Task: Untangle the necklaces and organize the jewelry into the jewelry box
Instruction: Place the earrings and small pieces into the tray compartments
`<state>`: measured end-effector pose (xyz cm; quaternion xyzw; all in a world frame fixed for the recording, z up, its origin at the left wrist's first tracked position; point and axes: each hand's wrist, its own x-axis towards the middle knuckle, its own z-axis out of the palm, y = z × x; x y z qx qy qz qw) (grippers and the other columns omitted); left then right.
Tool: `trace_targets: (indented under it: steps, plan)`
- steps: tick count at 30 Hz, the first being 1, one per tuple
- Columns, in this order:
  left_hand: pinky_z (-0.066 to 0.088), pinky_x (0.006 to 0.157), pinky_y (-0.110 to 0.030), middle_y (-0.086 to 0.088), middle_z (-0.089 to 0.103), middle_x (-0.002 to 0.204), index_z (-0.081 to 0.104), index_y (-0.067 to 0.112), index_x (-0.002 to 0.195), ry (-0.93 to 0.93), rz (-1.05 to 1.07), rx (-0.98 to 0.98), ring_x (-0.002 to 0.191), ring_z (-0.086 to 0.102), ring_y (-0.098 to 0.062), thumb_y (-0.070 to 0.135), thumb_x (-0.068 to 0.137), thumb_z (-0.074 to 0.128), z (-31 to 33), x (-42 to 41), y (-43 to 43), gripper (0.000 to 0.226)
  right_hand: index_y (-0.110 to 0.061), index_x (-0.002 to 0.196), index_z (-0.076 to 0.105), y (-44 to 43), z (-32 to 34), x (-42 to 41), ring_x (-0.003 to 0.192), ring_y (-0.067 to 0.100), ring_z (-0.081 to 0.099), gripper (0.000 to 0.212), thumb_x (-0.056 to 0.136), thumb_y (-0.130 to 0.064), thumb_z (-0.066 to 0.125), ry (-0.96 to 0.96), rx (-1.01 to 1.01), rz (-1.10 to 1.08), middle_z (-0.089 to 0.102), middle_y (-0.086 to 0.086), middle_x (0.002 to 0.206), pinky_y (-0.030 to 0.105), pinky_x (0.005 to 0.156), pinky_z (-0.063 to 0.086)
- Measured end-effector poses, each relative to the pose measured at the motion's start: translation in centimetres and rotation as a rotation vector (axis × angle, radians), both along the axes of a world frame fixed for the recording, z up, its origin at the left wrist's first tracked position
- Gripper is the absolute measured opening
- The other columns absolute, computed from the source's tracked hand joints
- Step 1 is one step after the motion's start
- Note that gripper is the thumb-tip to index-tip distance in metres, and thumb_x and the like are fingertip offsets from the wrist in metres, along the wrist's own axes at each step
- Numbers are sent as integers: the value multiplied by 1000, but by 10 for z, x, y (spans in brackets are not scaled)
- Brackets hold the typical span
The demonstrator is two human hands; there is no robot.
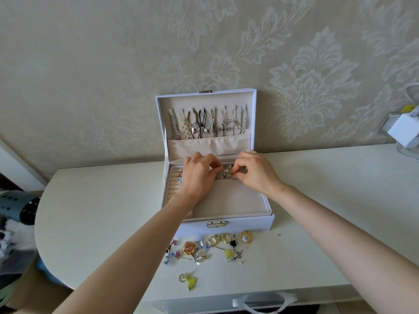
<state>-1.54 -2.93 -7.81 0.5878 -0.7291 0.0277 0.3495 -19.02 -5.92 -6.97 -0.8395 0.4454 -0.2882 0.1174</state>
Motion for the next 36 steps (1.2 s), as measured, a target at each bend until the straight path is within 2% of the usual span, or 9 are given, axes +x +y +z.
trace_targets:
  steps: [4,10,15,19,21,25,29,31,36]
  plan:
    - [19,68,-28,4,70,78,67,15,81,-78,-30,-14,82,57,-26,16,75,72,-4,-1,-1,8,-15,66,69,0,-2,0,76,14,47,11,65,-10,80,-7,-25,6,57,-6,73,35,67,43]
    - [30,70,-31,6,68,73,63,17,72,-126,-33,-15,74,57,-26,17,65,70,-4,-2,2,11,-14,70,70,5,-4,0,76,23,53,7,69,-10,76,-7,-41,-33,62,1,73,24,63,30]
    - [30,65,-29,5,62,61,61,16,65,-264,-48,-72,64,55,-25,13,60,76,-2,1,0,16,-15,77,72,7,-1,2,80,22,53,4,74,-13,73,12,-24,-53,64,2,79,27,67,35]
    - [21,63,-30,5,61,60,61,16,63,-324,-65,-95,64,55,-25,19,66,65,1,3,2,6,-16,78,73,6,0,4,82,24,54,4,74,-15,73,38,-27,-93,65,3,82,25,66,32]
    - [21,63,-30,4,60,61,62,16,62,-378,-61,-118,65,54,-24,23,72,55,2,3,2,14,-15,78,74,6,-1,5,80,26,54,5,74,-14,73,37,-43,-115,64,5,80,24,66,31]
    - [29,64,-30,4,61,67,67,19,63,-406,-22,-126,69,53,-24,25,69,63,3,4,2,10,-17,76,75,6,-3,5,73,29,55,8,71,-10,74,32,-77,-120,60,7,74,24,65,32]
    - [29,63,-29,4,62,70,71,19,67,-367,-33,-141,69,55,-25,24,66,67,3,5,5,7,-19,81,77,7,0,3,75,27,56,12,74,-10,73,22,-80,-114,60,5,74,26,69,40]
    - [29,63,-30,3,64,74,73,20,74,-341,-11,-142,71,57,-26,20,69,70,3,6,6,6,-20,85,77,9,2,2,78,26,56,14,77,-10,70,16,-66,-126,62,5,77,24,69,36]
    - [29,63,-31,0,66,84,76,20,87,-352,-14,-129,75,57,-29,0,65,66,4,7,8,32,-20,89,76,12,6,-2,83,24,55,18,84,-10,61,-6,-38,-145,64,2,85,23,67,30]
